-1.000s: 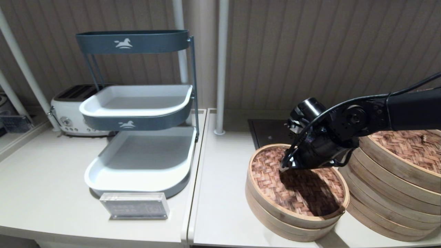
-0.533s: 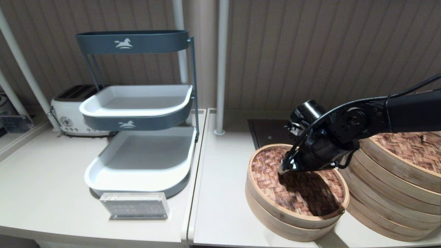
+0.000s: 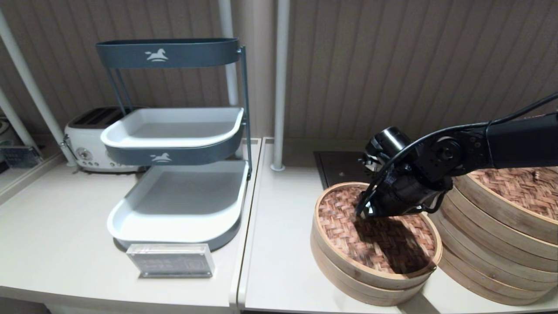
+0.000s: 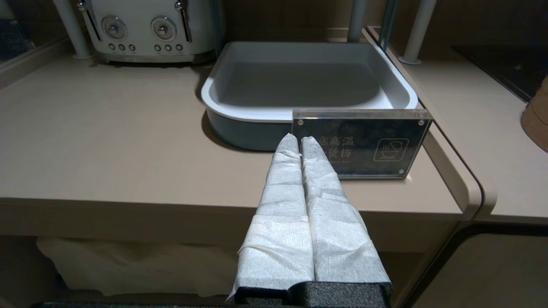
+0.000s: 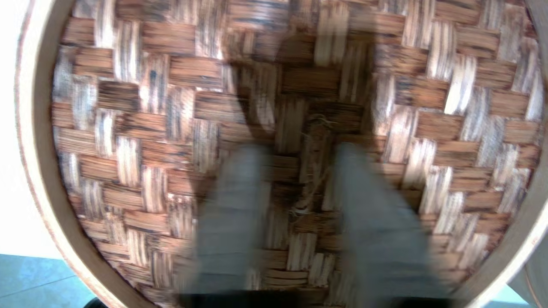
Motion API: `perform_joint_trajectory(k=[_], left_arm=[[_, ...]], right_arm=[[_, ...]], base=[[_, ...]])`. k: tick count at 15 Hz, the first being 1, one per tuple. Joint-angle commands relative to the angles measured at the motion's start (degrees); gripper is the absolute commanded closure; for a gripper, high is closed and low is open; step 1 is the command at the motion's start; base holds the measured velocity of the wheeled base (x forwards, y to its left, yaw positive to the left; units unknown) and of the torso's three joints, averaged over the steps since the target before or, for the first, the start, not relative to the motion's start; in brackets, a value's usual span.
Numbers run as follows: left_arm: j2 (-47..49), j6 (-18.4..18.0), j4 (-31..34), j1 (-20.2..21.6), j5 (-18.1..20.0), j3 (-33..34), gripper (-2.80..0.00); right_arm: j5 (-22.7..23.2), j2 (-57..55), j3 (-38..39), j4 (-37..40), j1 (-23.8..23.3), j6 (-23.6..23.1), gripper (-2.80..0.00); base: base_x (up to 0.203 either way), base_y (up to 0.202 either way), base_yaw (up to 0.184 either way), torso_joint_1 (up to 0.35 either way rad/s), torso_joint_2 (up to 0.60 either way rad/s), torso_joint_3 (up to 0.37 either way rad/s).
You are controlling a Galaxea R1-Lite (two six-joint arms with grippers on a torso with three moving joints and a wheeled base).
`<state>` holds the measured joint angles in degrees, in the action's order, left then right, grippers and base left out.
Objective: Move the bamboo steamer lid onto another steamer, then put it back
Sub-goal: Pick up the steamer
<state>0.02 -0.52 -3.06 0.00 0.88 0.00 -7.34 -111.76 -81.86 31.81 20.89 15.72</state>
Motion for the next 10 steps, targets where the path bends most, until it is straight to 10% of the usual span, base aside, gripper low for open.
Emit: perform_joint_trajectory(k=[1,10], left_arm=[[-0.02,-0.01,-0.07,0.0,0.0,1.58,0.0],[-0.02,-0.01,-0.02,0.0,0.0,1.58,0.0]], right_arm=[[0.04,0.14,0.03,0.27,0.11,0.1,0.0],[0.14,1.11,-0.73,0.18,0.02,0.1,0.0]], base=[[0.0,0.0,0.0,0.0,0.0,0.0],[0.0,0.0,0.0,0.0,0.0,0.0]])
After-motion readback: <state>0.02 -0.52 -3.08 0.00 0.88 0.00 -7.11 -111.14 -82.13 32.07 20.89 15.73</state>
